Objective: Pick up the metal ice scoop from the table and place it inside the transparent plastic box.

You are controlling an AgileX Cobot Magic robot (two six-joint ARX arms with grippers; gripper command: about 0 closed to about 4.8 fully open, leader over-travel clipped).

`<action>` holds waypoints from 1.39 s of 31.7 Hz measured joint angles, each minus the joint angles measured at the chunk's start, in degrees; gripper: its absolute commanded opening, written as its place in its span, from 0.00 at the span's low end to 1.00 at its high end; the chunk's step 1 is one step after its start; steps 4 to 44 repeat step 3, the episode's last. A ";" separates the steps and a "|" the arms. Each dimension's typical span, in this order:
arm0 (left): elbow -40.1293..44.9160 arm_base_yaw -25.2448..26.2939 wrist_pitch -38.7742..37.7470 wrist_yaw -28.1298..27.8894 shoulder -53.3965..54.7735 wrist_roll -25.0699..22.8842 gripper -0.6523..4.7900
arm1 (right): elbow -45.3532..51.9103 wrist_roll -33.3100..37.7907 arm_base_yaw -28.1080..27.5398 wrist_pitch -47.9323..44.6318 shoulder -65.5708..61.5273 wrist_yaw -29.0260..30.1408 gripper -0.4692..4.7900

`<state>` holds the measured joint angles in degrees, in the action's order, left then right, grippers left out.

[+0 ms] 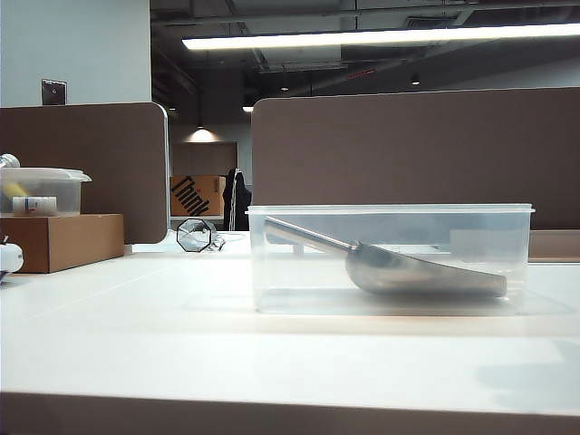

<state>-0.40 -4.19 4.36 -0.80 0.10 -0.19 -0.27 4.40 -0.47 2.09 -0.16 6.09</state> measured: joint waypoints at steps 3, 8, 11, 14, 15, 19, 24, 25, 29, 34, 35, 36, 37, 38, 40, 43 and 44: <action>0.00 0.00 0.00 0.00 0.00 0.00 0.11 | 0.00 0.00 0.00 0.00 0.00 0.00 0.09; 0.00 0.00 0.00 0.00 0.00 0.00 0.11 | 0.00 0.00 0.00 0.00 0.00 0.00 0.09; 0.00 0.00 0.00 0.00 0.00 0.00 0.11 | 0.00 0.00 0.00 0.00 0.00 0.00 0.09; 0.00 0.00 0.00 0.00 0.00 0.00 0.11 | 0.00 0.00 0.00 0.00 0.00 0.00 0.09; 0.00 0.00 0.00 0.00 0.00 0.00 0.11 | 0.00 0.00 0.00 0.00 0.00 0.00 0.09; 0.00 0.00 0.00 0.00 0.00 0.00 0.11 | 0.00 0.00 0.00 0.00 0.00 0.00 0.09; 0.00 0.00 0.00 0.00 0.00 0.00 0.11 | 0.00 0.00 0.00 0.00 0.00 0.00 0.09; 0.00 0.00 0.00 0.00 0.00 0.00 0.11 | 0.00 0.00 0.00 0.00 0.00 0.00 0.09; 0.00 0.00 0.00 0.00 0.00 0.00 0.11 | 0.00 0.00 0.00 0.00 0.00 0.00 0.09; 0.00 0.00 0.00 0.00 0.00 0.00 0.11 | 0.00 0.00 0.00 0.00 0.00 0.00 0.09; 0.00 0.00 0.00 0.00 0.00 0.00 0.11 | 0.00 0.00 0.00 0.00 0.00 0.00 0.09; 0.00 0.00 0.00 0.00 0.00 0.00 0.11 | 0.00 0.00 0.00 0.00 0.00 0.00 0.09; 0.00 0.00 0.00 0.00 0.00 0.00 0.11 | 0.00 0.00 0.00 0.00 0.00 0.00 0.09; 0.00 0.00 0.00 0.00 0.00 0.00 0.11 | 0.00 0.00 0.00 0.00 0.00 0.00 0.09; 0.00 0.00 0.00 0.00 0.00 0.00 0.11 | 0.00 0.00 0.00 0.00 0.00 0.00 0.09; 0.00 0.00 0.00 0.00 0.00 0.00 0.11 | 0.00 0.00 0.00 0.00 0.00 0.00 0.09; 0.00 0.00 0.00 0.00 0.00 0.00 0.11 | 0.00 0.00 0.00 0.00 0.00 0.00 0.09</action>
